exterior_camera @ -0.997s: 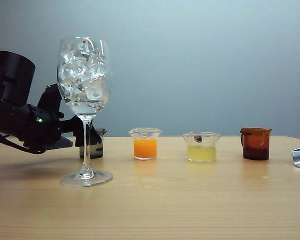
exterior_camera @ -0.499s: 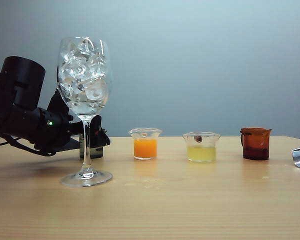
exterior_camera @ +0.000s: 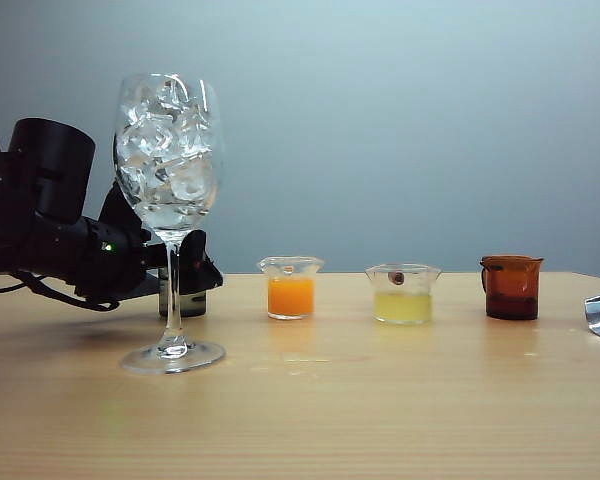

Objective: Pick up the first measuring cup from the left, pour the coconut rum inside into the goblet, and finally put the measuring cup back in its original place.

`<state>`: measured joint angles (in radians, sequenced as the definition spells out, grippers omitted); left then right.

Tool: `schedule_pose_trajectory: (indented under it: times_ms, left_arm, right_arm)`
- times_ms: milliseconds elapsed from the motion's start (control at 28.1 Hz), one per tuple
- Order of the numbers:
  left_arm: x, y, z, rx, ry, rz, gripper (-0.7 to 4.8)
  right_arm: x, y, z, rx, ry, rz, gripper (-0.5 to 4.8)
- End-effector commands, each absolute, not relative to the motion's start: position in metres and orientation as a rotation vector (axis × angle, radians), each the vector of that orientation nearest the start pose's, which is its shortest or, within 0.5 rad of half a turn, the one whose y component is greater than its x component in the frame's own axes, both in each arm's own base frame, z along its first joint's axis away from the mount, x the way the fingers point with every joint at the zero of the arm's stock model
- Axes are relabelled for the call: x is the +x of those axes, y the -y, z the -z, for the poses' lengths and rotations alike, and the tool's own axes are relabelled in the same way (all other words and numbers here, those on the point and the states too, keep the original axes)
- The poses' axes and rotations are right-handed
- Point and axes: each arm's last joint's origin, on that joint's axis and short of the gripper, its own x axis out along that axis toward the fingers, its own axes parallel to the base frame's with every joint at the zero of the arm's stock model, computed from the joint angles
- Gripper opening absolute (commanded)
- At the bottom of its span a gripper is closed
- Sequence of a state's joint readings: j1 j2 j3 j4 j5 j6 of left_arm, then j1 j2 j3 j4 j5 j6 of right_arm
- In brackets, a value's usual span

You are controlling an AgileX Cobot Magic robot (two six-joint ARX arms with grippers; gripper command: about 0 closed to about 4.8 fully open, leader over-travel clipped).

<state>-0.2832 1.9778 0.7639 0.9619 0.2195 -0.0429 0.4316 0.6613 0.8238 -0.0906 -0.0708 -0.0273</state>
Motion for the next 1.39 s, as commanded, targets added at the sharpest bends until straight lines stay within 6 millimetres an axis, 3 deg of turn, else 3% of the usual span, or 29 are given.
schedule_pose_trajectory:
  times_ms: [36, 285, 534, 1389]
  left_arm:
    - [0.344, 0.107, -0.115, -0.036, -0.250, 0.498, 4.79]
    - [0.344, 0.107, -0.114, -0.029, -0.257, 0.497, 4.79]
    - [0.346, 0.108, -0.100, -0.032, -0.284, 0.496, 4.79]
    - [0.347, 0.109, -0.102, -0.052, -0.253, 0.313, 4.79]
  right_arm:
    - [0.125, -0.064, -0.362, -0.029, -0.022, -0.618, -0.04]
    - [0.123, -0.073, -0.340, -0.071, -0.250, -0.721, -0.04]
    - [0.124, -0.074, -0.341, -0.070, -0.239, -0.724, -0.04]
    - [0.124, -0.075, -0.343, -0.067, -0.216, -0.724, -0.04]
